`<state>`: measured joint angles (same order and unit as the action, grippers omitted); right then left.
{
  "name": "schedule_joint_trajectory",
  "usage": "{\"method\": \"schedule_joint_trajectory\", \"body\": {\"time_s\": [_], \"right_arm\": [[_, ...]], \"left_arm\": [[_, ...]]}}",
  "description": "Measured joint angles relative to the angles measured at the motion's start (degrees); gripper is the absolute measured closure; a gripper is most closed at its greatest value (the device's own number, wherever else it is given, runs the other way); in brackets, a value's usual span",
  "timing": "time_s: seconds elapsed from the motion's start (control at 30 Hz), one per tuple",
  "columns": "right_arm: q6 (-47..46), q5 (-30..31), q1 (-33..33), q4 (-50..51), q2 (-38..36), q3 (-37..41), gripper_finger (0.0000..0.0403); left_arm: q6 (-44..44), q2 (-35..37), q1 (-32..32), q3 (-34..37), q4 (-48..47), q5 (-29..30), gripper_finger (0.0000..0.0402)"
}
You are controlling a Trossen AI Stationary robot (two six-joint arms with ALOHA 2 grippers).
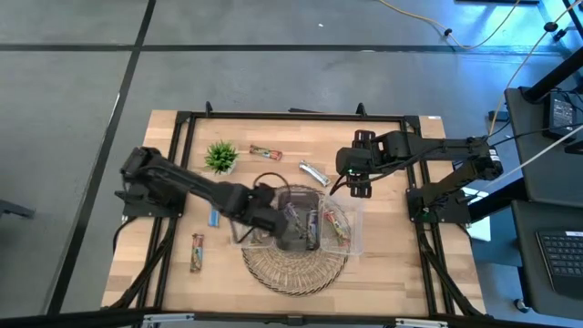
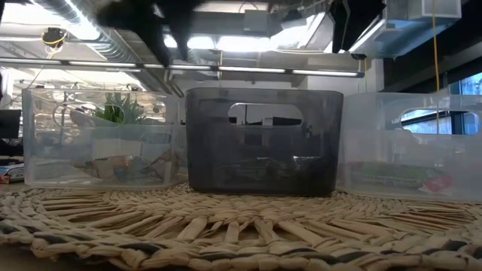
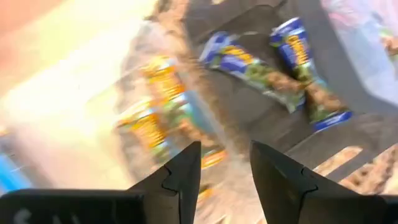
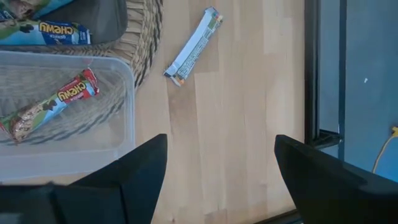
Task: Pick and place Granola Bars by type
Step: Put the red granola bar into the right transparent bin
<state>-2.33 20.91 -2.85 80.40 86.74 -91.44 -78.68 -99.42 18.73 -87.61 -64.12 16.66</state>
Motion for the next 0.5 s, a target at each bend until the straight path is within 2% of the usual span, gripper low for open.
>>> {"method": "schedule_joint_trajectory", "body": {"time_s": [0.13,0.27,0.33,0.5], "right_arm": [[0.5,0.0,0.0,-0.5,0.0,0.0,0.0106],[2.7,0.0,0.0,-3.1,0.0,0.0,0.0106],[3.9,0.0,0.0,-5.1,0.0,0.0,0.0106],[6.0,0.0,0.0,-9.3,0.0,0.0,0.0106]], "left_arm": [[-9.2,2.2,4.5,0.0,-12.1,1.1,0.0272],[-22.0,2.6,9.1,0.0,-23.8,-2.2,0.027],[-26.1,2.7,11.3,0.2,-25.9,-4.2,0.0271],[-33.5,4.7,16.4,4.7,-24.3,-5.9,0.0278]]}}
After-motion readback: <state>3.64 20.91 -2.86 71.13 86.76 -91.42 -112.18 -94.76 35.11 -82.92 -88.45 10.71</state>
